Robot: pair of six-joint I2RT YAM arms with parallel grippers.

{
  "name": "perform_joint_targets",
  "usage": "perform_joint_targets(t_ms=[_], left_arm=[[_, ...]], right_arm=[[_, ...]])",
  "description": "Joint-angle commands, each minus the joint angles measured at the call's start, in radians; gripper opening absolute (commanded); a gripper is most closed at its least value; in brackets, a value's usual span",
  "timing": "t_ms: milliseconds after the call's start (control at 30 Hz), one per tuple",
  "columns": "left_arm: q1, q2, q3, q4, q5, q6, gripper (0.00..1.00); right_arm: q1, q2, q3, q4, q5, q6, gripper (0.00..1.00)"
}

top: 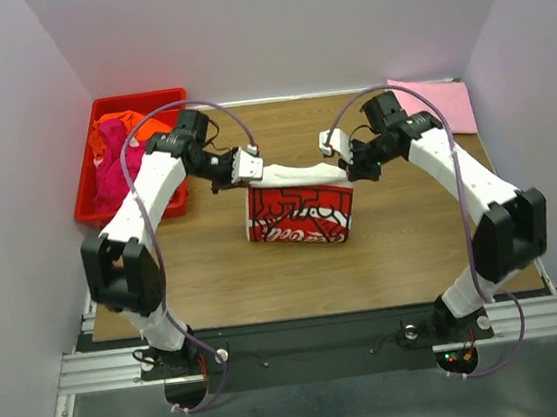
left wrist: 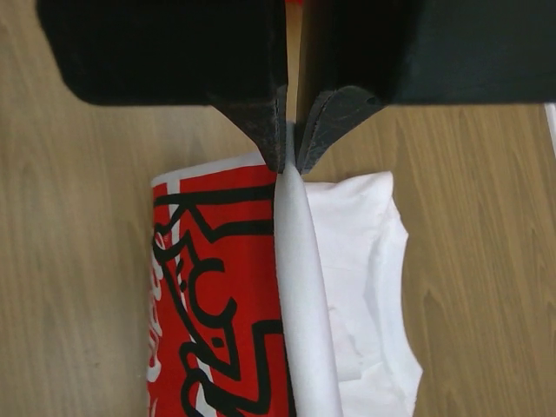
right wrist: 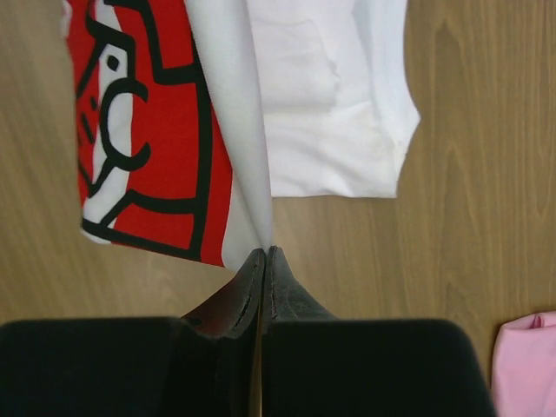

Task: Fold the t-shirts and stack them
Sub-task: Fold the tshirt

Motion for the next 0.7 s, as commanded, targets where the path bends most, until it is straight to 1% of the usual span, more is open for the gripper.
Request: perform_joint_targets(t_ms=[0, 33, 67, 133, 167, 200, 233, 300, 367, 467, 533, 633, 667], left_arm=[[0.053, 0.143, 0.189, -0.079, 0.023, 0.042, 0.0], [0.062, 0.184, 0.228, -0.084, 0.026, 0.04, 0.0], [0.071, 0.268, 0.304, -0.095, 0.027, 0.04, 0.0], [0.08, 0.347, 0.372, -0.095, 0.024, 0.025, 0.0], [0.085, 0.417, 0.424, -0.087, 0.024, 0.017, 0.0], [0.088, 0.45, 0.446, -0.082, 0.021, 0.014, 0.0], [0.088, 0.506, 0.479, -0.044, 0.014, -0.021, 0.01], [0.088, 0.556, 0.506, -0.02, 0.008, -0.052, 0.02], [0.083, 0.617, 0.532, 0.023, 0.012, -0.087, 0.03], [0.068, 0.675, 0.549, 0.088, -0.012, -0.18, 0.03], [0.059, 0.692, 0.552, 0.076, -0.02, -0.196, 0.03], [0.042, 0.674, 0.485, 0.024, -0.002, -0.202, 0.03], [0.03, 0.632, 0.399, 0.01, 0.003, -0.201, 0.02]], right_arm=[[-0.065, 0.154, 0.142, -0.003, -0.022, -0.119, 0.0], [-0.071, 0.199, 0.17, -0.003, -0.029, -0.124, 0.01], [-0.086, 0.271, 0.198, -0.003, -0.032, -0.134, 0.01], [-0.1, 0.352, 0.279, -0.003, -0.044, -0.142, 0.0], [-0.112, 0.429, 0.304, 0.001, -0.045, -0.145, 0.01], [-0.12, 0.464, 0.328, 0.003, -0.05, -0.144, 0.01], [-0.126, 0.498, 0.374, 0.004, -0.055, -0.142, 0.01], [-0.142, 0.588, 0.402, 0.017, -0.055, -0.139, 0.01], [-0.148, 0.636, 0.419, 0.049, -0.049, -0.134, 0.0], [-0.148, 0.696, 0.41, 0.099, -0.033, -0.116, 0.0], [-0.149, 0.721, 0.407, 0.116, -0.015, -0.113, 0.01], [-0.148, 0.735, 0.397, 0.127, -0.004, -0.108, 0.0], [-0.146, 0.722, 0.387, 0.127, -0.012, -0.11, 0.01]])
